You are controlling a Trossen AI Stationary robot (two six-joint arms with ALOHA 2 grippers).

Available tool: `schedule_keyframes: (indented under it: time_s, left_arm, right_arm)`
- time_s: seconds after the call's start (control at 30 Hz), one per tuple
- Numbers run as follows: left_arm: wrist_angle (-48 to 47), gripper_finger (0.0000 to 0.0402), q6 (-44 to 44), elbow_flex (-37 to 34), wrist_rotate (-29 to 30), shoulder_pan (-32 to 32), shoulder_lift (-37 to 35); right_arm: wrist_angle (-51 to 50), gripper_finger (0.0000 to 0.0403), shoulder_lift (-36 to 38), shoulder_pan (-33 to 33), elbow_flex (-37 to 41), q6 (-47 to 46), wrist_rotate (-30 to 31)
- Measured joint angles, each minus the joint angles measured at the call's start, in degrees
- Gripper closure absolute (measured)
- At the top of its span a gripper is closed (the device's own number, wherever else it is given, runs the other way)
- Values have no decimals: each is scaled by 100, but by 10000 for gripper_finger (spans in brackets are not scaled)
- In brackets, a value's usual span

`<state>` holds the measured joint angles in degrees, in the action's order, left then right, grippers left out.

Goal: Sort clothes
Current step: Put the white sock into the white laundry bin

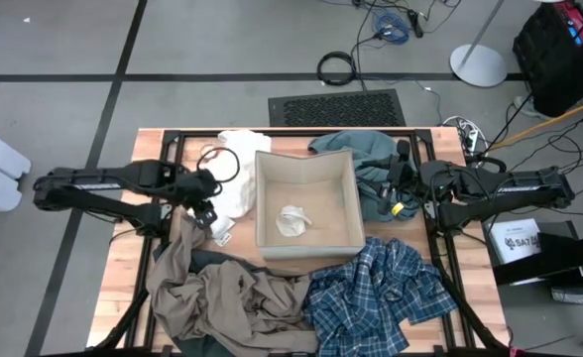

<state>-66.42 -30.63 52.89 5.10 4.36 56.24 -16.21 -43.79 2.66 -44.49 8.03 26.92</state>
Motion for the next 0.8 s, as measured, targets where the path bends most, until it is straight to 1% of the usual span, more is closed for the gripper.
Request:
schedule_keyframes:
  time_s: [0.1, 0.2, 0.27, 0.37, 0.5, 0.6, 0.77, 0.8]
  left_arm:
    - [456, 210, -388, -512, -199, 0, 4]
    - [678, 210, -826, -898, -198, 1, 102]
    - [712, 210, -891, -1067, -181, 2, 178]
    - [773, 210, -512, -1229, -207, -40, 256]
    - [922, 210, 139, -1242, -368, -211, 348]
    - [1244, 210, 777, -1242, -459, -366, 378]
    - [1539, 210, 1934, -1242, -443, -595, 500]
    - [1547, 210, 1998, -1242, -442, -625, 543]
  right_arm:
    - [2, 222, 0, 0, 0, -2, 2]
    - [2, 222, 0, 0, 0, -9, 0]
    - [3, 222, 0, 0, 0, -43, 0]
    - [2, 222, 0, 1, 0, -46, -1]
    - [2, 222, 0, 2, 0, -47, -2]
    - [2, 222, 0, 2, 0, -48, -2]
    - [2, 222, 0, 2, 0, -44, 0]
    - [2, 222, 0, 2, 0, -40, -2]
